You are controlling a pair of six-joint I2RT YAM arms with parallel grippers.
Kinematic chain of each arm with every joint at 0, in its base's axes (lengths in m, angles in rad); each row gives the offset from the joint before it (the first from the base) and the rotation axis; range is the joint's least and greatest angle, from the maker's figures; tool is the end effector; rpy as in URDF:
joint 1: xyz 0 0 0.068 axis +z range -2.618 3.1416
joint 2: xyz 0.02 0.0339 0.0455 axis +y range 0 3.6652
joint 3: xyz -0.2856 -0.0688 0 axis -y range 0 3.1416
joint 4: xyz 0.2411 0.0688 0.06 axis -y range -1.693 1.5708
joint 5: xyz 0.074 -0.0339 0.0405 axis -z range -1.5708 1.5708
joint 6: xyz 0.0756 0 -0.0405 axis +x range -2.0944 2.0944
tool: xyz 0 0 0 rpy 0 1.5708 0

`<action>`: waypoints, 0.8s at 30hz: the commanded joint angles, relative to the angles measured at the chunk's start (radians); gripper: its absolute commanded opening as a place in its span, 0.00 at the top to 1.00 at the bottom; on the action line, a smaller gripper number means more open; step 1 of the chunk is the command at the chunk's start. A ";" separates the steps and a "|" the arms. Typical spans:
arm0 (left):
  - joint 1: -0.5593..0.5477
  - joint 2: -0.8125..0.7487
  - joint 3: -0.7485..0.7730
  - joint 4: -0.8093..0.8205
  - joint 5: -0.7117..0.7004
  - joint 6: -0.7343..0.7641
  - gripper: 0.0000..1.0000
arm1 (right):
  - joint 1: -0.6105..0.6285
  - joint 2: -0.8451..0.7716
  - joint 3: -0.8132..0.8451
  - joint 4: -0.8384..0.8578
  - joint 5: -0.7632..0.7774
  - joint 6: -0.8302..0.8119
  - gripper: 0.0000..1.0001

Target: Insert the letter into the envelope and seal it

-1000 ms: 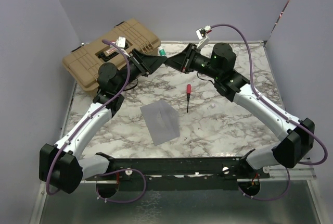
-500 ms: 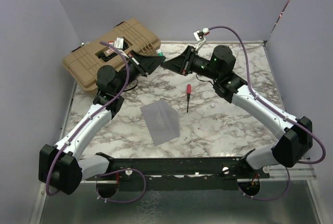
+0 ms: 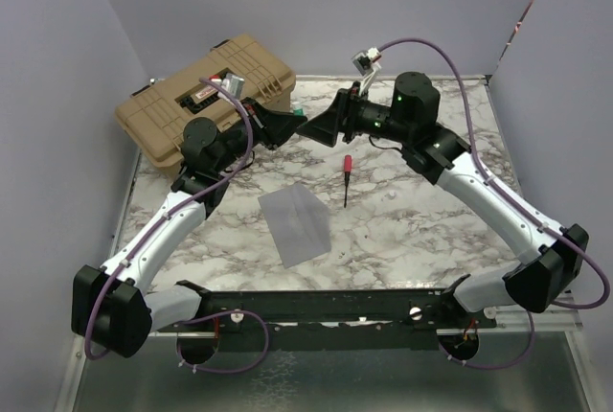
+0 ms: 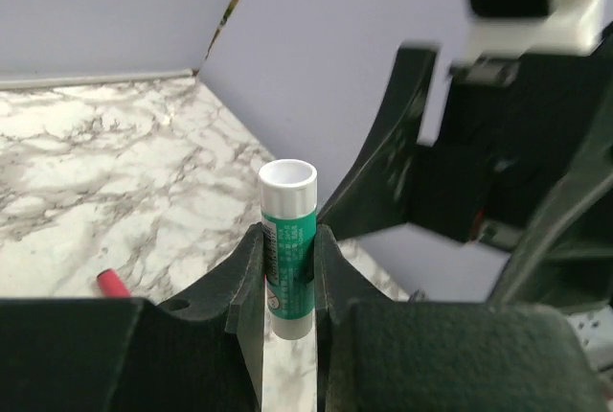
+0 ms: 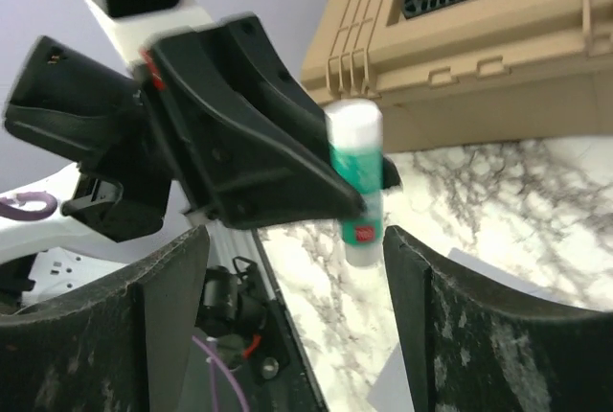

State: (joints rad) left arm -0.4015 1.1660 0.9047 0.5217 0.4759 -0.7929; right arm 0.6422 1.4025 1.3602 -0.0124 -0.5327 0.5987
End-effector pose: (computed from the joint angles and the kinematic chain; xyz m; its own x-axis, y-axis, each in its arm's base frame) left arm 0.2556 -0.1461 0.4081 -0.3714 -0.5302 -0.7622 0.6986 0.3811 -0.6056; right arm 0.2609 0.2431 0.4372 -0.5558 0.1905 -0.8092 -0.7370 0.3374 0.5857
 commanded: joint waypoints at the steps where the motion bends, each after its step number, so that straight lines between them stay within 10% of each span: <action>1: -0.005 -0.027 0.013 -0.112 0.155 0.279 1.00 | 0.007 -0.024 0.159 -0.305 0.037 -0.252 0.23; 17: -0.006 -0.012 0.049 -0.185 0.201 0.334 1.00 | 0.021 0.175 0.387 -0.475 0.107 -0.229 0.34; 24: -0.006 -0.009 0.049 -0.167 0.206 0.306 1.00 | 0.025 0.185 0.383 -0.457 0.085 -0.207 0.64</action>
State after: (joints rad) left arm -0.4019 1.1633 0.9257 0.3416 0.6483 -0.4732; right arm 0.6594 1.5906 1.7252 -0.4374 -0.4202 0.3927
